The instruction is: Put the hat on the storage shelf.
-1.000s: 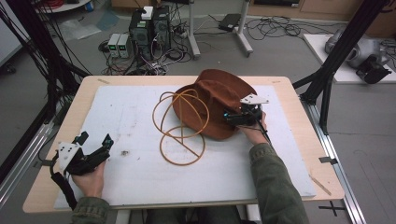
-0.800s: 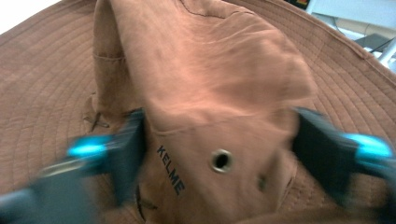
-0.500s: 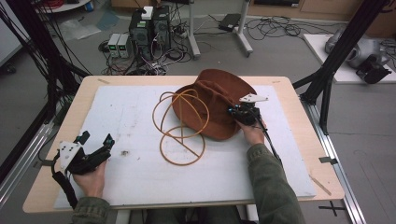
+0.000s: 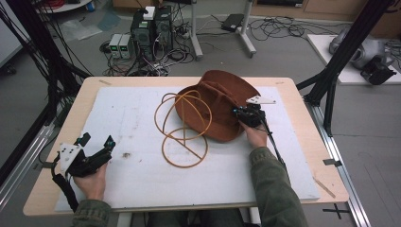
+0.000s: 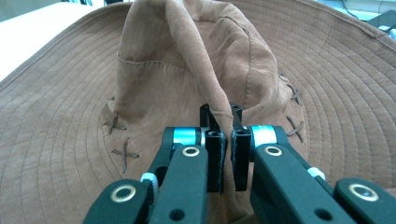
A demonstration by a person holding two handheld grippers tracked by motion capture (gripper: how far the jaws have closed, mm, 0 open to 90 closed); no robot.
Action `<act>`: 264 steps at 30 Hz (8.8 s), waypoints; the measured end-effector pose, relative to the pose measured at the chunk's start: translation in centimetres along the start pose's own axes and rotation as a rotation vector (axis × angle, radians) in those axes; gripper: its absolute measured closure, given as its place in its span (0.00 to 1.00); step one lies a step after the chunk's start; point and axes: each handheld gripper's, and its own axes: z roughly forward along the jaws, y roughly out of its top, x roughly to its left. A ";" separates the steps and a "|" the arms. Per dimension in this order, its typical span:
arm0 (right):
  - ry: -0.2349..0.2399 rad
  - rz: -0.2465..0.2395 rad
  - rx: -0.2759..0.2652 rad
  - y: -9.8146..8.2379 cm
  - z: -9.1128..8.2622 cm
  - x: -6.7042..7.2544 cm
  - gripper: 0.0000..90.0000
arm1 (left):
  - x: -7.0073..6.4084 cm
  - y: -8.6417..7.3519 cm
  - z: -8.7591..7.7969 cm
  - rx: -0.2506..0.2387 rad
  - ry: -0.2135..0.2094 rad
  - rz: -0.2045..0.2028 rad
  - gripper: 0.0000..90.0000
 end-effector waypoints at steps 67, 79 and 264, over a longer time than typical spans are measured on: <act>-0.002 0.080 -0.665 7.1 -12.4 2.1 0.98 | 0.2 -0.1 -0.2 -0.023 -0.002 -0.056 0.18; 0.194 0.008 -0.663 9.2 -13.5 7.8 0.98 | 0.3 -0.2 -0.3 -0.024 -0.003 -0.065 0.18; -0.393 0.114 -0.377 -8.1 -17.6 4.4 0.08 | 1.2 -0.1 -1.0 -0.041 0.026 -0.104 0.19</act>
